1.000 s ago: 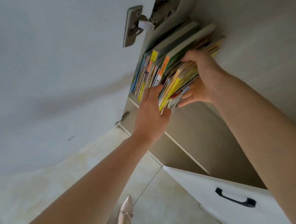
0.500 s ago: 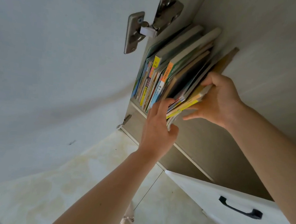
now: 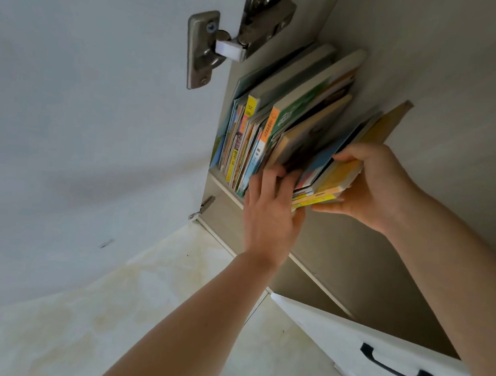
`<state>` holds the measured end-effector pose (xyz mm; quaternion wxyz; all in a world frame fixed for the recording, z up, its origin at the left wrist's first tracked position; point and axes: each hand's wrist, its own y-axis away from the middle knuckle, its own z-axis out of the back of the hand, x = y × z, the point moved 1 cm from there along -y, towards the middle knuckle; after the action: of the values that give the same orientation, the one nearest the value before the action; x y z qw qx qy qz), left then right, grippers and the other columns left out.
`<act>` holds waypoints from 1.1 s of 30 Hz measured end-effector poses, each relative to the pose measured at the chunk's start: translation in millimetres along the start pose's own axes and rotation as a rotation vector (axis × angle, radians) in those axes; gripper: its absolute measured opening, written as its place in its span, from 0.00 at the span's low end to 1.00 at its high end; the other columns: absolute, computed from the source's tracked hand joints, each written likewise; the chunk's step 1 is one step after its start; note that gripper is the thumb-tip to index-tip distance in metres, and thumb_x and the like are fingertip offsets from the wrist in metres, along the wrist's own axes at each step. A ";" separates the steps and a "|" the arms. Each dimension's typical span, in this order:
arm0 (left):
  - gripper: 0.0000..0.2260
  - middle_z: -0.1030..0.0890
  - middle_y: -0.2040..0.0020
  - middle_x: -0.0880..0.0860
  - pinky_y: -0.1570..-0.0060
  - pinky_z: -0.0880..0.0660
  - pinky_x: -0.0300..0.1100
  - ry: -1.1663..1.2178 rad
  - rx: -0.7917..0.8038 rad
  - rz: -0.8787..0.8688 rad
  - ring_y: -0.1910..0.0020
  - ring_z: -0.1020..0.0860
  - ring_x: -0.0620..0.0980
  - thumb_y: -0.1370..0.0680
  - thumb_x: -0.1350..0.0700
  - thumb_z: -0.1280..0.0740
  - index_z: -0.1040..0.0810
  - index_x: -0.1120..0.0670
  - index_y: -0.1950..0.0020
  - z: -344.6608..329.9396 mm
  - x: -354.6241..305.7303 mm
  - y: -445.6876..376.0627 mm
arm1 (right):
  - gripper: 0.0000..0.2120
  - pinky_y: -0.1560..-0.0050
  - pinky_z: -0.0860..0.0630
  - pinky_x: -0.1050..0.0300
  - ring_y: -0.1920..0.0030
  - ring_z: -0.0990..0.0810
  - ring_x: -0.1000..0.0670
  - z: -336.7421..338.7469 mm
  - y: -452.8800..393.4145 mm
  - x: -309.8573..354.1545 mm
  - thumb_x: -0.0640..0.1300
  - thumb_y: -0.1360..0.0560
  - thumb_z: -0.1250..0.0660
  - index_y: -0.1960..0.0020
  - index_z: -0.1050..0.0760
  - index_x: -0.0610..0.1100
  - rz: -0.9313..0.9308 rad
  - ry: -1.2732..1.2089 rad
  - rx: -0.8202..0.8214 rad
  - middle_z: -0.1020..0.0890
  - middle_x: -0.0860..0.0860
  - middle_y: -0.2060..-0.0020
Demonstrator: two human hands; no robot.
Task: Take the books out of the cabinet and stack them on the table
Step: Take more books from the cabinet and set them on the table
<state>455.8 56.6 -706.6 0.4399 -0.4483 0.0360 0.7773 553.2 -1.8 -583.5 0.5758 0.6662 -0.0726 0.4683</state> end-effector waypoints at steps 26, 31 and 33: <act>0.26 0.30 0.33 0.57 0.39 0.25 0.54 0.063 -0.065 0.027 0.30 0.35 0.54 0.27 0.57 0.27 0.34 0.50 0.32 -10.7 -11.5 2.1 | 0.05 0.38 0.29 0.32 0.48 0.19 0.38 -4.5 1.5 8.7 0.42 0.27 0.40 0.55 0.27 0.43 0.023 0.141 -0.056 0.20 0.37 0.49; 0.28 0.26 0.36 0.55 0.40 0.27 0.45 0.075 -0.056 0.016 0.34 0.33 0.51 0.27 0.59 0.27 0.35 0.50 0.31 -10.2 -10.0 1.0 | 0.05 0.38 0.28 0.33 0.49 0.19 0.39 -4.4 3.4 10.1 0.42 0.26 0.40 0.55 0.26 0.43 0.013 0.150 -0.069 0.19 0.38 0.50; 0.28 0.26 0.37 0.55 0.42 0.27 0.41 0.095 -0.051 0.039 0.34 0.34 0.49 0.28 0.60 0.26 0.34 0.50 0.32 -10.6 -10.5 1.1 | 0.05 0.38 0.28 0.33 0.49 0.19 0.39 -5.1 4.4 11.5 0.42 0.26 0.40 0.54 0.26 0.43 0.012 0.156 -0.071 0.19 0.38 0.51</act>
<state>464.3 44.4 -705.7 0.4110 -0.4951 0.0457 0.7641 554.1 6.1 -572.9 0.6001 0.6067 -0.0480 0.5191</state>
